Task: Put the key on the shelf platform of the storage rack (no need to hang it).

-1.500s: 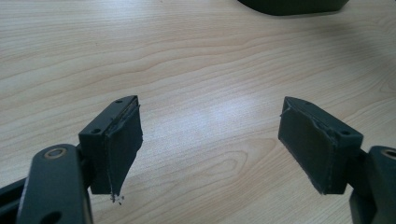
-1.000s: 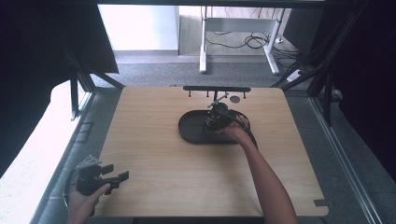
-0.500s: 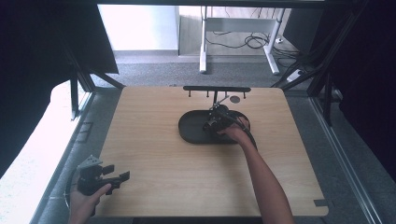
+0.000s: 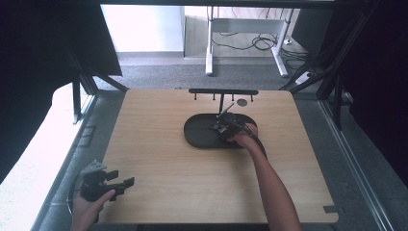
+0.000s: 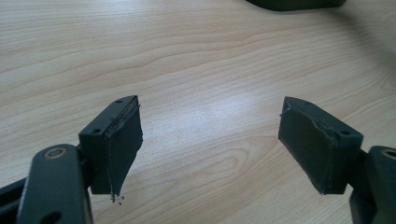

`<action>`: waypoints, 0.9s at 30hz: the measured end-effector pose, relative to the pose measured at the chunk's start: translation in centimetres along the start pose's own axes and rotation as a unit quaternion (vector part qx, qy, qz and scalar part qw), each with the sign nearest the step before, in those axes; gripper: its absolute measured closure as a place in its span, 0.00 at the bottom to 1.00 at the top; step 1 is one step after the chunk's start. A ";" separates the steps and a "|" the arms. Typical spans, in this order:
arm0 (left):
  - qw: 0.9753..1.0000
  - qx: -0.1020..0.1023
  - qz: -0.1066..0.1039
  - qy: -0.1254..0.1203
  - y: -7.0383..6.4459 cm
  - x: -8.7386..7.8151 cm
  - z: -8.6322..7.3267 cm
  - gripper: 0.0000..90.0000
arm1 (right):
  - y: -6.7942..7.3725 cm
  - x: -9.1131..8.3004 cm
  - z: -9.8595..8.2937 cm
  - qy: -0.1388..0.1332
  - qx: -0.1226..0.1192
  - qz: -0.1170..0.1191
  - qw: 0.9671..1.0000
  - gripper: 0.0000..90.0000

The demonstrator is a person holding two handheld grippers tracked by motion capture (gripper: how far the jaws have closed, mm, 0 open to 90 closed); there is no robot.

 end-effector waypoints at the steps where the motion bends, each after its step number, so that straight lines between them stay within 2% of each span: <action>1: 1.000 0.000 0.000 0.000 0.0 0.0 0.0 0.24 | 0.0 0.0 0.0 0.000 0.000 0.000 1.000 0.54; 10: 1.000 0.000 -0.001 0.001 0.0 0.0 0.0 0.24 | 0.4 -0.4 -0.1 -0.003 0.001 -0.015 1.000 0.43; 11: 1.000 0.001 -0.001 0.001 0.0 0.0 0.0 0.24 | 0.6 -0.7 -0.1 -0.014 -0.002 -0.014 1.000 0.42; 19: 1.000 0.000 0.001 0.001 -0.1 0.1 0.0 0.24 | 1.5 -2.7 -0.4 -0.050 -0.002 -0.008 0.999 0.41; 20: 1.000 0.000 0.001 0.002 -0.1 0.1 0.0 0.24 | 1.7 -3.5 -0.5 -0.065 -0.007 -0.005 0.998 0.41; 23: 1.000 0.001 0.002 0.001 -0.1 0.0 0.0 0.24 | 2.0 -4.2 -0.6 -0.072 -0.009 -0.001 0.997 0.41; 25: 1.000 0.001 0.001 0.000 -0.1 0.0 0.0 0.24 | 2.6 -5.3 -0.9 -0.092 -0.015 0.007 0.996 0.41; 27: 1.000 0.001 0.001 0.000 -0.1 0.0 0.0 0.24 | 2.7 -5.6 -1.0 -0.095 -0.017 0.008 0.995 0.41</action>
Point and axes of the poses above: each handheld gripper's, and its own axes: x roughly forward along the jaws, z roughly out of its top, y roughly to its left, the point moved 4 cm from there along x, roughly forward along the jaws, and after that the axes turned 5 degrees about z, right-handed, at the moved point
